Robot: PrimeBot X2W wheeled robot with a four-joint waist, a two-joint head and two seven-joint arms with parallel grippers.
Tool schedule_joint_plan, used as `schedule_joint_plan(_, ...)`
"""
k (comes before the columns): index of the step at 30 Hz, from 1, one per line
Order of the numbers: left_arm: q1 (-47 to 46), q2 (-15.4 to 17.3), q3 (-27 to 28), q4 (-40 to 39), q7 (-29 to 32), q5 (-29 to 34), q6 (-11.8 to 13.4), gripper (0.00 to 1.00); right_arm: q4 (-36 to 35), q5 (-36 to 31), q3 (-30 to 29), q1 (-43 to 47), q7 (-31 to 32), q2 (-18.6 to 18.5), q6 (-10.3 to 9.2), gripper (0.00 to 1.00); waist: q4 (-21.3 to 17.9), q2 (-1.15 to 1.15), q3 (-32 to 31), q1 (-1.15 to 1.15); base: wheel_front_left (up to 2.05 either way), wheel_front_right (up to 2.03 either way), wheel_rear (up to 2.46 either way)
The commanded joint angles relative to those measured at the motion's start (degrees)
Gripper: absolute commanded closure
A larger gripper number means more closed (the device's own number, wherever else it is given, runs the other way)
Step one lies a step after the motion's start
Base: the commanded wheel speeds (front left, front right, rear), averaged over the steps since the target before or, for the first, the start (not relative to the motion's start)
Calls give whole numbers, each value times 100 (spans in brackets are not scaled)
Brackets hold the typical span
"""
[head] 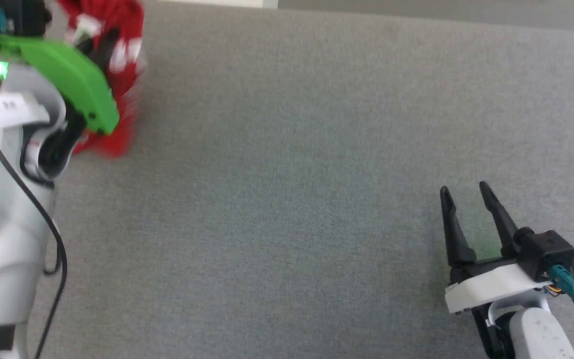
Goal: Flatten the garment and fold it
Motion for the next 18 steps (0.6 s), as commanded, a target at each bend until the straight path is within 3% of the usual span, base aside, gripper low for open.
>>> schedule_joint_plan(1, -276, 70, -168, -170, -100, -100, -39, 100, 61, 87, 42, 30, -64, -5, -9, 0, -15, 0, -514, 0, 0, 0, 0)
schedule_joint_plan(8, -921, -64, -1364, -670, -160, -528, -40, 100, 353, 409, 119, 196, -139, -5, -9, 0, -472, 0, -991, 0, 0, 0, 0)
schedule_joint_plan(18, 98, -1028, -3335, -38, -210, -1306, -40, 100, 496, 508, 67, 343, -169, -5, -9, 0, -1101, 0, -1035, 0, 0, 0, 0)
